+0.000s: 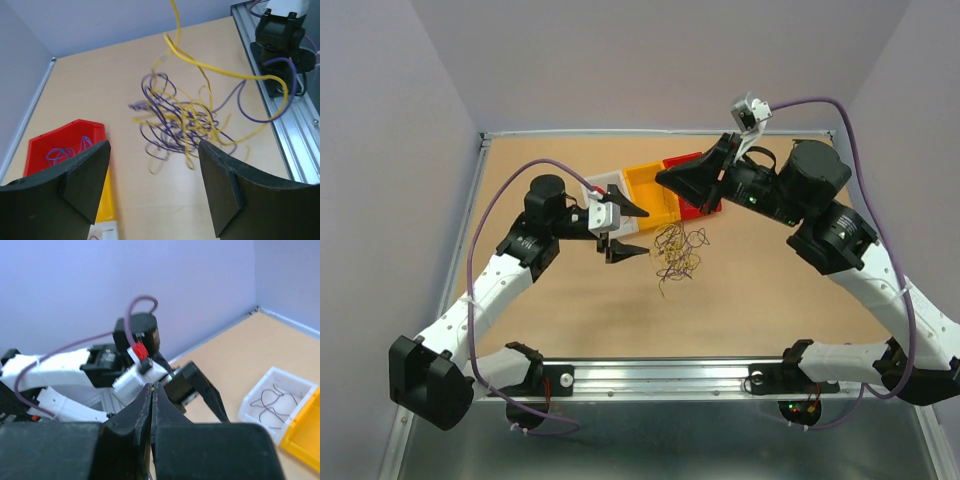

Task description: Untangle the cables

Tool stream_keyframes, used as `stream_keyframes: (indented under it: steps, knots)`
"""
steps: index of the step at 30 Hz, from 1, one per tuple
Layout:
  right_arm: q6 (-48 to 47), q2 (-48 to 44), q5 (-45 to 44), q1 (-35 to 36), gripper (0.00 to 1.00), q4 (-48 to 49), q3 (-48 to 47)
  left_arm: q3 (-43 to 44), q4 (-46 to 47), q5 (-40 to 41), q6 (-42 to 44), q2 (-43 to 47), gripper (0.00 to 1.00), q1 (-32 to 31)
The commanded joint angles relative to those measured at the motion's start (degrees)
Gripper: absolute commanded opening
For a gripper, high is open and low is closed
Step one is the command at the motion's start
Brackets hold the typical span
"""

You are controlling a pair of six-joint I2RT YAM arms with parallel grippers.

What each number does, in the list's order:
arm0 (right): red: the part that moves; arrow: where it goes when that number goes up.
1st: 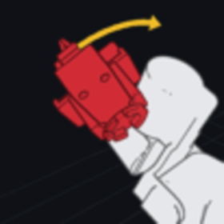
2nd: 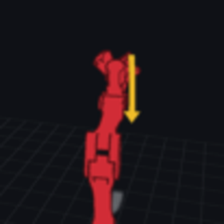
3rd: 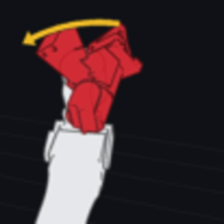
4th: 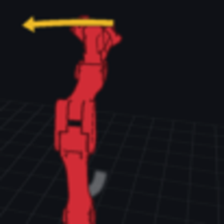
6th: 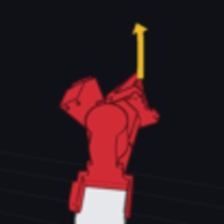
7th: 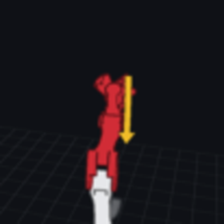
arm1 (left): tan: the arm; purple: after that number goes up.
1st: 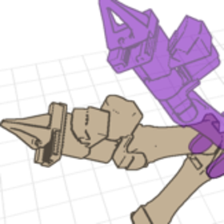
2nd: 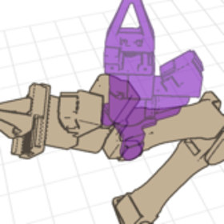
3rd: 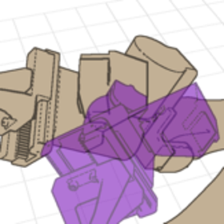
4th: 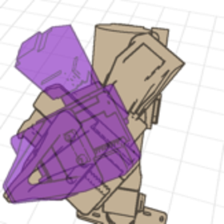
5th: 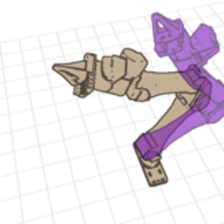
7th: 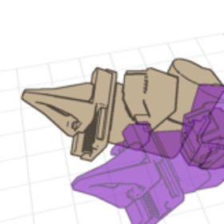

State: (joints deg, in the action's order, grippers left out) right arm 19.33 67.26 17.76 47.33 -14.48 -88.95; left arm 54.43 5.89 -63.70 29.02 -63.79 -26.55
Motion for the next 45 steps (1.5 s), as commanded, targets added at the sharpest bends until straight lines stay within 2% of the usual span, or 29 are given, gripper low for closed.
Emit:
stream_keyframes:
  steps: [1,8,12,22,23,27,30,33,34,37,38,41,42,44,45]
  knots:
    - [2.0,1.6,-1.8,0.1,0.0,-0.7,-5.9,-3.5,6.6,-4.9,-2.8,1.3,0.82,-0.3]
    - [3.6,2.2,-0.8,0.2,0.01,-0.5,-6.0,-6.2,14.8,0.2,-8.0,2.1,0.82,-2.3]
    - [4.4,1.6,-0.4,0.1,0.0,0.2,-4.0,-5.3,14.9,0.7,-8.8,1.6,0.79,-2.4]
    - [3.8,-2.5,-2.9,0.2,0.01,1.6,4.4,-8.8,16.2,3.2,-7.7,5.9,0.78,-2.4]
    - [4.0,-2.8,-2.6,0.2,0.01,1.8,4.7,-8.8,16.3,2.7,-7.7,5.7,0.76,-2.4]
    - [4.1,-3.9,-2.4,0.2,0.01,2.1,6.2,-7.3,15.5,1.7,-8.4,3.8,0.3,-2.4]
    - [4.0,-5.6,-3.1,0.1,0.01,2.4,8.0,-7.3,14.3,0.6,-7.0,2.5,0.11,-2.4]
    - [3.5,-7.1,-4.0,0.1,0.01,2.5,9.9,-7.4,14.1,0.4,-6.2,1.7,0.06,-2.4]
    - [3.5,-8.0,-4.7,0.1,0.01,2.7,10.8,-7.5,14.0,0.7,-5.9,1.4,0.0,-2.4]
    - [3.0,-10.2,-7.1,0.1,0.01,2.7,13.3,-7.6,13.5,0.8,-5.8,0.8,0.0,-2.4]
    - [3.0,-10.9,-7.8,0.2,0.02,2.7,14.3,-7.5,13.2,0.9,-5.7,0.6,0.0,-2.4]
    - [2.4,-13.0,-10.6,0.2,0.16,3.6,19.1,-6.7,12.0,0.6,-5.8,0.5,0.0,-2.4]
    - [1.4,-13.5,-10.9,0.2,0.3,4.3,23.4,-6.3,11.7,0.5,-6.3,0.6,0.0,-2.4]
    - [0.6,-13.7,-11.7,0.2,0.4,7.4,28.0,-5.9,11.7,-0.4,-7.0,0.9,0.0,-2.4]
    - [-0.6,-13.5,-11.6,0.2,0.55,8.7,31.9,-5.7,11.6,-0.7,-7.6,1.2,0.0,-2.4]
